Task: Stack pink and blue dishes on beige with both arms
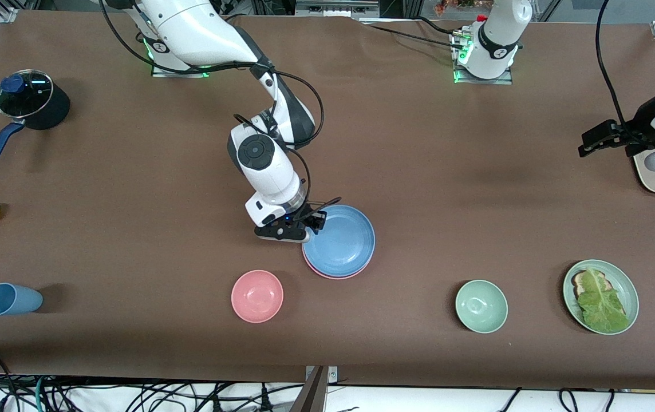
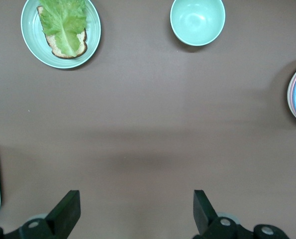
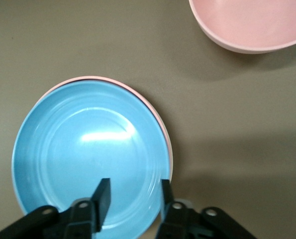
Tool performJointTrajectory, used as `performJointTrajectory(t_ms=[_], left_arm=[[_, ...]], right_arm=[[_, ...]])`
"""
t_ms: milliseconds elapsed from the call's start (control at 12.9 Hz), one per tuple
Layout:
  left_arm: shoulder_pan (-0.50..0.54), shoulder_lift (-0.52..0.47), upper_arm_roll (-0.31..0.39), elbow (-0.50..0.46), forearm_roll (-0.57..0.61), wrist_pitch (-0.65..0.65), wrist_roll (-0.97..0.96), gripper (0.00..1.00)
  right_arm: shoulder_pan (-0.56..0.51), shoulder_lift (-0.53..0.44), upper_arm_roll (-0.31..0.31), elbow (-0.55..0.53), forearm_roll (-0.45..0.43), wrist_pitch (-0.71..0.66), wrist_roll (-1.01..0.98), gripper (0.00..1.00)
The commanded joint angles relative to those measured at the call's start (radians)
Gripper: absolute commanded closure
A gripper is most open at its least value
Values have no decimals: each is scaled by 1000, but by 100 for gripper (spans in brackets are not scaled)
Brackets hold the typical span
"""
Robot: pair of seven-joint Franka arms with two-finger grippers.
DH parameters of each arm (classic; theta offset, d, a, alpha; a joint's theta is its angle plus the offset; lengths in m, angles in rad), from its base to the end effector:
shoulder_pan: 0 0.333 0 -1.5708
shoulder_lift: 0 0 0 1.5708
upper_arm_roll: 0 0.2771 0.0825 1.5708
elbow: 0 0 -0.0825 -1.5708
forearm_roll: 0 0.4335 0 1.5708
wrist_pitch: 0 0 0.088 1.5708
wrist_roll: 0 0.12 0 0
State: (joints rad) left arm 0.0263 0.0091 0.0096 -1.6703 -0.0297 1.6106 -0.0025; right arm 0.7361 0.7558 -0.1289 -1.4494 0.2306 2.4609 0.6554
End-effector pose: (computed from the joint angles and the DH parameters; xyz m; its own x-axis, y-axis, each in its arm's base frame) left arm 0.6042 0.0182 0.5186 0.9968 0.0395 -0.0688 0.0416 -0.9987 0.0293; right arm 0.6183 0.4494 0.1975 0.9740 -0.1763 0.1424 -0.1401 -0.9623 -0.2332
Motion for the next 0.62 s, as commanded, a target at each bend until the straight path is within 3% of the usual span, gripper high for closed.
performJointTrajectory(t_ms=[0, 78, 233, 544], left_arm=[[1, -1, 0, 17, 47, -29, 30, 0], [0, -1, 0, 17, 47, -29, 30, 0], [1, -1, 0, 15, 45, -29, 32, 0], [1, -1, 1, 17, 45, -29, 32, 0]], right_arm=[[-7, 2, -5, 24, 10, -11, -20, 19], [-15, -10, -9, 24, 10, -29, -20, 3], [-33, -59, -43, 30, 7, -150, -23, 0], [-34, -173, -194, 34, 13, -391, -199, 0]])
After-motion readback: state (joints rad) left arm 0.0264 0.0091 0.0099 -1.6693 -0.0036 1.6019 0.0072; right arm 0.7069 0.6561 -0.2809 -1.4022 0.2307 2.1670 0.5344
